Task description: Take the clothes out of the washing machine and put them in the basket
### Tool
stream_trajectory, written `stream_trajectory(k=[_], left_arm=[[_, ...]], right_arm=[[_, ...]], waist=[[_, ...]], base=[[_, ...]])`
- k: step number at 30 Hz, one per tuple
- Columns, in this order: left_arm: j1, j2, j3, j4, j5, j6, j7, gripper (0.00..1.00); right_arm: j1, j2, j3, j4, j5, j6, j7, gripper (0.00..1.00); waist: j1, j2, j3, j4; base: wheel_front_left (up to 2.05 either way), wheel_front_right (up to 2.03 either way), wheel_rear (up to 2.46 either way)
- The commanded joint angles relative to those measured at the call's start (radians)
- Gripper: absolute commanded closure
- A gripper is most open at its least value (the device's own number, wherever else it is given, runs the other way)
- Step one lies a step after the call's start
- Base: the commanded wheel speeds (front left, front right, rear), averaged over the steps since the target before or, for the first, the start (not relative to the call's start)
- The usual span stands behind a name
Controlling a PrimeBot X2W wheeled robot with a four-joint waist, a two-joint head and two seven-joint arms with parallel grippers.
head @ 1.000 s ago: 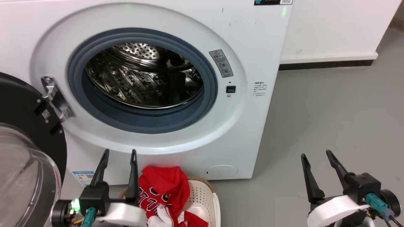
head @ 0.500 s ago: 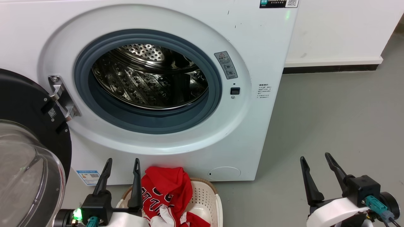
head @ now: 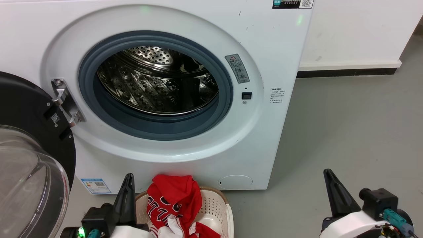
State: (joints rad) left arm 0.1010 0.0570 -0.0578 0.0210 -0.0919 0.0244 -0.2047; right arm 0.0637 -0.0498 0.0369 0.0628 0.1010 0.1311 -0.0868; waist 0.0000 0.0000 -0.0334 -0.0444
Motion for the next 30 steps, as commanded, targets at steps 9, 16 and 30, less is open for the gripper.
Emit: stream_trajectory(k=[9,16,30], left_arm=[[-0.045,0.006,0.023,0.02,-0.229,-0.025,0.042,1.0],[-0.067,0.007,0.037,0.045,-0.379,-0.04,0.071,1.0],[-0.094,0.008,0.058,0.077,-0.595,-0.062,0.115,1.0]], right_arm=[[-0.04,-0.014,-0.009,0.013,0.24,0.0,0.018,1.0],[-0.057,-0.021,-0.014,0.033,0.394,0.0,0.03,1.0],[-0.081,-0.028,-0.026,0.059,0.614,0.0,0.051,1.0]], waist=[[0.0,0.0,0.003,0.004],[0.0,0.0,0.005,0.007],[0.0,0.0,0.009,0.011]], base=[[0.0,0.0,0.0],[0.0,0.0,0.0],[0.0,0.0,0.0]])
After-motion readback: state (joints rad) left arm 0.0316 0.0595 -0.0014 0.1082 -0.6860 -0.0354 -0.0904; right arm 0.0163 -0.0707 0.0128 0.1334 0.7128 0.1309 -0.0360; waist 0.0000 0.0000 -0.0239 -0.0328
